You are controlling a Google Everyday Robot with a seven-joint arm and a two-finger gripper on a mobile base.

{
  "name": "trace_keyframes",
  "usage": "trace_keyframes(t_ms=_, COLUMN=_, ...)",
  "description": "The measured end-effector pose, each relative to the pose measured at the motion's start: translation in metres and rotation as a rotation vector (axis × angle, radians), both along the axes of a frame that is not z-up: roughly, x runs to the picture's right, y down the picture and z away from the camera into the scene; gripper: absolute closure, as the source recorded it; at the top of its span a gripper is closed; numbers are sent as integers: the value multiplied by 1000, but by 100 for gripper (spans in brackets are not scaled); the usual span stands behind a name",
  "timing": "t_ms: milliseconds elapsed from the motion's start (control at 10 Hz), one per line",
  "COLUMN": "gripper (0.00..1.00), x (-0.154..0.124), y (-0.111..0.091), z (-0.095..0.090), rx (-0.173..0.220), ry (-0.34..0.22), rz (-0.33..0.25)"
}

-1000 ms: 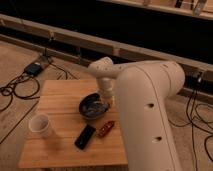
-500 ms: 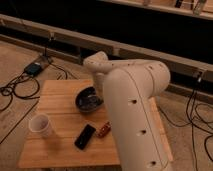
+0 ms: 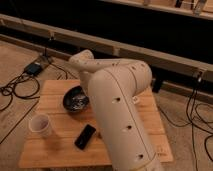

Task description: Drag the ceramic bowl in a circle

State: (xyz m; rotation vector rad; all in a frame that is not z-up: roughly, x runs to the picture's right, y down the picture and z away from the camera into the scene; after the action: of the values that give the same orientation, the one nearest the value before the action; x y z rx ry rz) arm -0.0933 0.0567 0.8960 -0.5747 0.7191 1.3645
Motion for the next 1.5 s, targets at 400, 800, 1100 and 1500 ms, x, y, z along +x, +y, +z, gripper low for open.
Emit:
trace_keyframes(t_ms=400, gripper=100, x=-24, y=25, z=-18, rx=-60, ry=-77, rz=-68)
trace_keyframes(t_ms=800, gripper=100, x=5, y=59, z=-32, rx=-140, ry=-43, rz=-58)
trace_keyframes(t_ms=1100, gripper=100, x=45, y=64, z=-32, rx=-152, ry=27, rz=4)
trace_keyframes(t_ms=1500, gripper=82, x=65, y=60, z=-28, rx=-141, ry=56, rz=61)
